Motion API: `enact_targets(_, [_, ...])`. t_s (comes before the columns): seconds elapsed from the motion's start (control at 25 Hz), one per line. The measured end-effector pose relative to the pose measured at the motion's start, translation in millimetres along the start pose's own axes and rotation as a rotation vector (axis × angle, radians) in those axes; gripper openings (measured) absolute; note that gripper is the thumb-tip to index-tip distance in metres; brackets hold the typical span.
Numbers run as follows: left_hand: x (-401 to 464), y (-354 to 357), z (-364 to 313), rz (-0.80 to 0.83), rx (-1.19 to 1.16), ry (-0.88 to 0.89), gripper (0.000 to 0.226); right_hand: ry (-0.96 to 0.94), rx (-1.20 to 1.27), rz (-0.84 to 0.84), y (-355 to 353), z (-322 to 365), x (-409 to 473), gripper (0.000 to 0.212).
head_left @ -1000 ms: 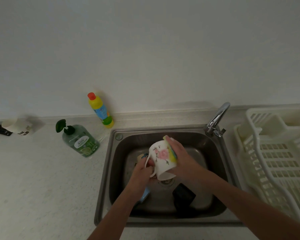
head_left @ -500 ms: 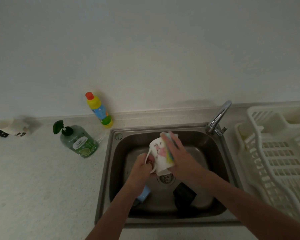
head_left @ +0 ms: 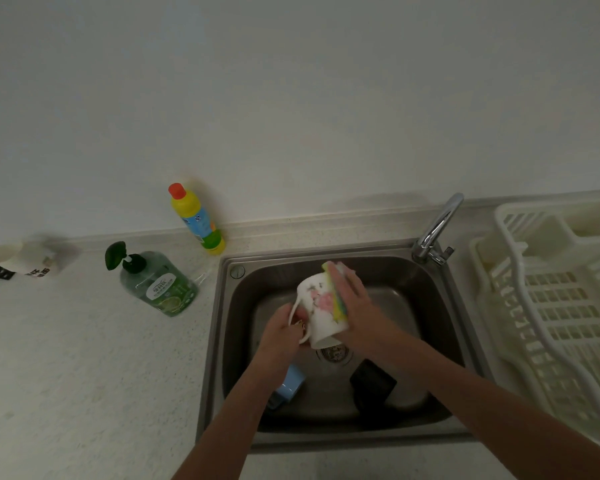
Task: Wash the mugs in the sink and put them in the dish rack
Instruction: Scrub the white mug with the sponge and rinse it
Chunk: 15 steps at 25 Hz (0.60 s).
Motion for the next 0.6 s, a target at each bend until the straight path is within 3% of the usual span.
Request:
enact_targets(0.08, [-4.1,-6.4,0.7,0.015,-0.146,-0.014,0.025,0.071,0.234,-0.054,-1.1,-6.3,-12.8,0.098])
enact_targets(0.16, [-4.6,-9.9,-2.9,-0.016,-0.109,0.011,0.022,-0.004,0.063,-0.028,8.1,8.0,-23.9,0.088])
enact_targets(0.24, [-4.8,-5.4,-5.5,-0.031,0.021,0.042,0.026,-0.132,-0.257,-0.015,21.5,25.9,-27.2,0.077])
enact_targets(0.32, [-5.4,2.9,-5.9,0.024,0.129,0.069,0.028,-0.239,-0.517,-0.037,21.3,39.3,-19.5,0.086])
enact_targets(0.36, [-5.0,5.3,-5.2,0.056,0.161,0.068,0.027,-0.245,-0.537,-0.044,17.3,39.3,-13.1,0.095])
enact_targets(0.48, [-2.8,6.4,0.4,0.144,0.062,0.017,0.028,-0.038,-0.171,-0.023,0.2,14.2,-6.8,0.118])
enact_targets(0.56, [-2.3,2.3,3.3,0.148,-0.105,-0.013,0.027,0.152,0.223,-0.044,-0.7,-4.5,-15.5,0.113])
enact_targets(0.6, [-3.7,1.0,2.5,0.140,-0.169,-0.026,0.027,0.183,0.275,-0.057,-0.1,-5.8,-20.1,0.107])
Point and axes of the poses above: each hand's wrist, its own x-axis towards the middle knuckle, its own y-axis out of the palm, z = x × y, the point moved 8 cm from there along x, towards the middle knuckle, and after that the axes turned 9 degrees about -y, right-handed, at the moved point
